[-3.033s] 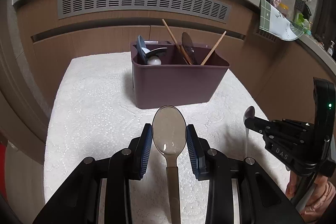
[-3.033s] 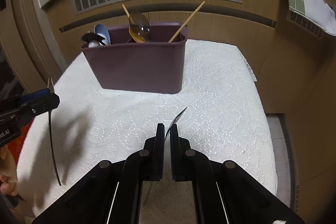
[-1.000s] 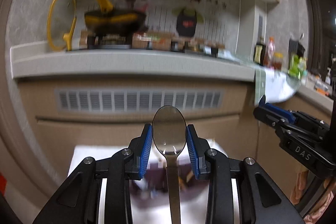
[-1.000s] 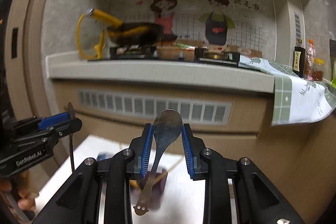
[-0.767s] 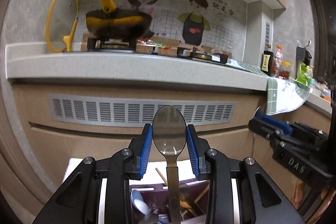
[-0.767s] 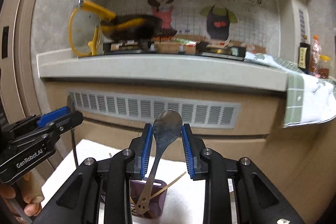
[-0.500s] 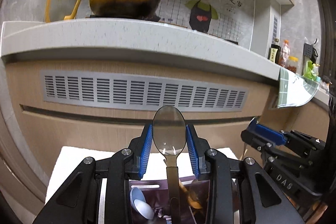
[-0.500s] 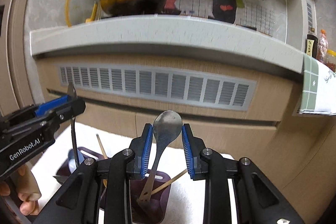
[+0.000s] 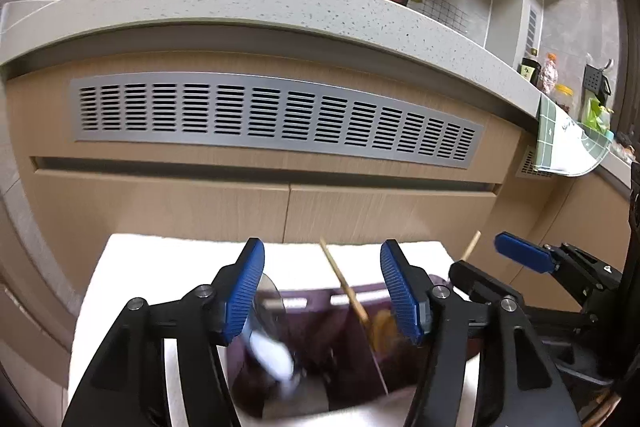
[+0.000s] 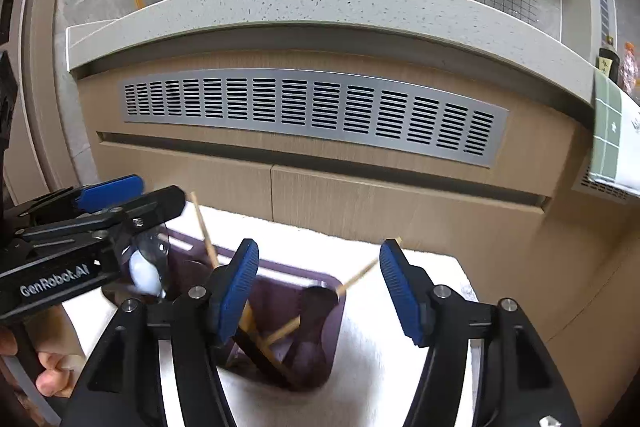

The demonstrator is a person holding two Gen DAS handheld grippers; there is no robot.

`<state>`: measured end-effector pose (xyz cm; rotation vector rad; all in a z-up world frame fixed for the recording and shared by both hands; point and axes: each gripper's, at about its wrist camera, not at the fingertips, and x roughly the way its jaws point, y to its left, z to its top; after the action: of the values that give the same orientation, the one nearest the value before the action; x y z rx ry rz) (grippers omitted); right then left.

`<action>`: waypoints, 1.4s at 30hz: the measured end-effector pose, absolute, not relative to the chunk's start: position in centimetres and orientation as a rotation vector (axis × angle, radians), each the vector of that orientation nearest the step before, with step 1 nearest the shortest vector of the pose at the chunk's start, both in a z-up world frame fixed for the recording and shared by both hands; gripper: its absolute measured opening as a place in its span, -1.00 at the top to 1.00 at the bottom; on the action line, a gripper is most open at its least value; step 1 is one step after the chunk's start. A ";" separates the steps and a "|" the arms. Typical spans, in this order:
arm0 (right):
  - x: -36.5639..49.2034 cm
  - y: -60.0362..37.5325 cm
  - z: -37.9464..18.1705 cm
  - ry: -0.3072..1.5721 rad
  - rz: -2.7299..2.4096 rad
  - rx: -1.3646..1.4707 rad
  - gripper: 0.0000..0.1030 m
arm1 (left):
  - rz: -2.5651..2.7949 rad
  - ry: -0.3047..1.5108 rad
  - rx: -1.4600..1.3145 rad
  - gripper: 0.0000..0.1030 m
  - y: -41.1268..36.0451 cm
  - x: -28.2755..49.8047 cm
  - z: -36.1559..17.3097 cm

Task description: Organize utensils

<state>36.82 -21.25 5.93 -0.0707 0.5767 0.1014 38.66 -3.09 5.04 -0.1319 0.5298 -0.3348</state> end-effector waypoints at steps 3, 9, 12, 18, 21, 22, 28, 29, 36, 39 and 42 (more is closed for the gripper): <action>34.7 -21.8 6.3 0.600 0.105 -0.036 -0.39 | -0.298 0.555 -0.123 -0.33 -2.3 35.7 5.3; 28.6 -23.1 6.2 0.634 0.075 0.014 -0.53 | -0.222 0.579 -0.053 -0.56 -1.9 28.1 3.9; 25.4 -23.4 5.6 0.644 0.048 0.012 -0.71 | -0.199 0.599 -0.005 -0.63 -1.9 24.1 2.9; 19.5 -23.5 3.6 0.663 0.013 0.048 -0.82 | -0.162 0.592 -0.003 -0.83 -1.3 17.9 2.2; 17.8 -23.4 2.8 0.679 0.012 0.045 -0.82 | -0.145 0.574 -0.006 -0.92 -1.5 16.5 2.5; 17.4 -23.3 2.6 0.684 0.010 0.048 -0.82 | -0.136 0.568 -0.006 -0.94 -1.5 16.0 2.6; 15.7 -24.1 2.9 0.669 0.028 0.104 -0.83 | -0.145 0.603 -0.009 -0.94 -2.2 15.1 2.1; 15.5 -23.9 2.9 0.666 0.028 0.102 -0.84 | -0.146 0.608 -0.009 -0.94 -2.3 15.2 2.0; 15.0 -23.2 2.5 0.658 0.006 0.061 -0.84 | -0.158 0.623 -0.001 -0.94 -3.0 15.3 1.7; 15.0 -23.3 2.5 0.655 0.002 0.063 -0.84 | -0.159 0.631 -0.004 -0.94 -3.0 15.4 1.7; 14.9 -23.3 2.5 0.655 0.000 0.060 -0.84 | -0.156 0.631 -0.003 -0.94 -3.0 15.4 1.7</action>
<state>14.91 -23.28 2.45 0.0601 0.6548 0.0005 15.42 -2.98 1.69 -0.0027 0.6314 -0.1559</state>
